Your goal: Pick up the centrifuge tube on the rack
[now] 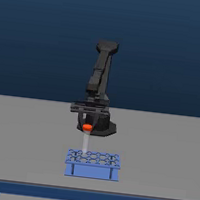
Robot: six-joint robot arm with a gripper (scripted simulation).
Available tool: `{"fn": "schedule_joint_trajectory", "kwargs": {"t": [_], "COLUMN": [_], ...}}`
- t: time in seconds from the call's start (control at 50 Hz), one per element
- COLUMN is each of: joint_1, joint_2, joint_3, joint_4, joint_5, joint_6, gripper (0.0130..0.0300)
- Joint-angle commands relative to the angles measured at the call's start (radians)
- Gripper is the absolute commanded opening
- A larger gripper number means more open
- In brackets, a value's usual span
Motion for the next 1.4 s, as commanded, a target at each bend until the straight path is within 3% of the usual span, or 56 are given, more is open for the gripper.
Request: {"fn": "schedule_joint_trajectory", "kwargs": {"t": [0.02,0.42,0.78,1.4], "joint_1": [0.0,0.0,0.0,0.0], "joint_2": [-0.005,-0.029,-0.053,-0.072], "joint_3": [-0.006,-0.033,-0.067,-0.1], "joint_4": [-0.069,-0.385,-0.65,-0.816], "joint_5": [0.0,-0.016,-0.048,-0.086], "joint_6": [0.092,0.412,0.681,0.85], "gripper": [0.013,0.013,0.013,0.013]}}
